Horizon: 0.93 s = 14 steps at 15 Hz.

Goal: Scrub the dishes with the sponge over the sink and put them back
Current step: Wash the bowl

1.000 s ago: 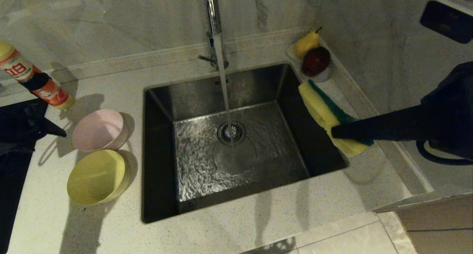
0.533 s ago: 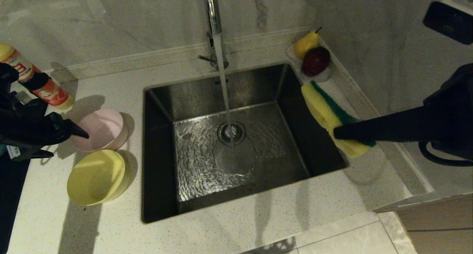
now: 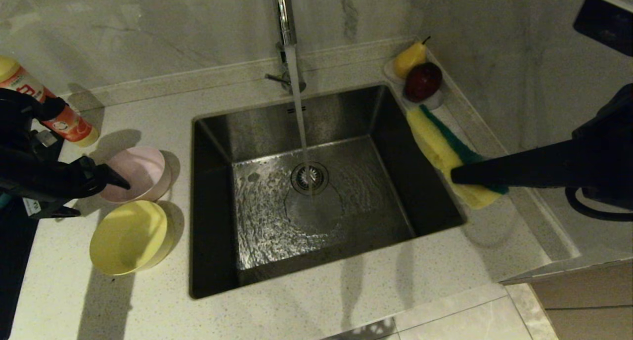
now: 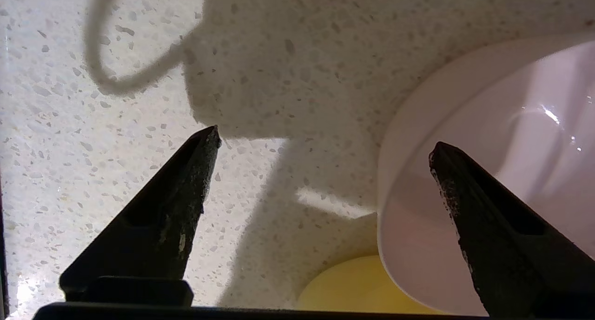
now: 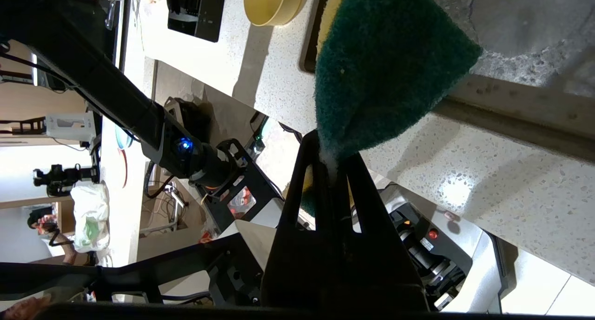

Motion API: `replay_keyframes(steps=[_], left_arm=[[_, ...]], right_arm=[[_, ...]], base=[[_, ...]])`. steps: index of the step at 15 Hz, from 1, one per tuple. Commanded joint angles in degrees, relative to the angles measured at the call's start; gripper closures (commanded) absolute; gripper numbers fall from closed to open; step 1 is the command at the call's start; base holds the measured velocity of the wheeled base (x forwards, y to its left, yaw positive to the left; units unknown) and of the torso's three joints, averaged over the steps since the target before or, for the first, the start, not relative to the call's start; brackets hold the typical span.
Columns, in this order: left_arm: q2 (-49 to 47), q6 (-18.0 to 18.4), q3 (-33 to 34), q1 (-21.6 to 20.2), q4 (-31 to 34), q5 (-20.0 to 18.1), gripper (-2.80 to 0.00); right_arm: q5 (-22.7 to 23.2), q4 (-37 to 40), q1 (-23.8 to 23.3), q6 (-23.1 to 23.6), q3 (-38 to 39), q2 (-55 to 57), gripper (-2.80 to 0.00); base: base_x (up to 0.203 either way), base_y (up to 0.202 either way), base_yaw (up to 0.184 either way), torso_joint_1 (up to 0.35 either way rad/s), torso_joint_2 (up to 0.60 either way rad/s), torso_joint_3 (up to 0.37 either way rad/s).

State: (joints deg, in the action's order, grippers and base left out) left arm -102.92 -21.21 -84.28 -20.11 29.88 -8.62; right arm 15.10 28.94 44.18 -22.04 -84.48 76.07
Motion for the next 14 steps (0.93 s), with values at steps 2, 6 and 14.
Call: replay_keyframes(steps=[2, 6, 14], left_arm=[[-0.52, -0.95, -0.18, 0.08, 0.09, 0.09, 0.0], [-0.52, -1.11, 0.17, -0.01, 0.0, 0.18, 0.0], [1.35, -7.09, -2.53, -1.3, -5.04, 2.52, 0.0]], right_arm=[[0.1, 0.24, 0.03, -0.11, 0.02, -0.4, 0.0], [0.19, 0.31, 0.03, -0.11, -0.07, -0.56, 0.0], [0.19, 0.26, 0.03, -0.11, 0.43, -1.1, 0.0]], base=[[0.0, 0.0, 0.0, 0.0, 0.0, 0.0], [0.0, 0.0, 0.0, 0.0, 0.0, 0.0], [0.0, 0.0, 0.0, 0.0, 0.0, 0.0]])
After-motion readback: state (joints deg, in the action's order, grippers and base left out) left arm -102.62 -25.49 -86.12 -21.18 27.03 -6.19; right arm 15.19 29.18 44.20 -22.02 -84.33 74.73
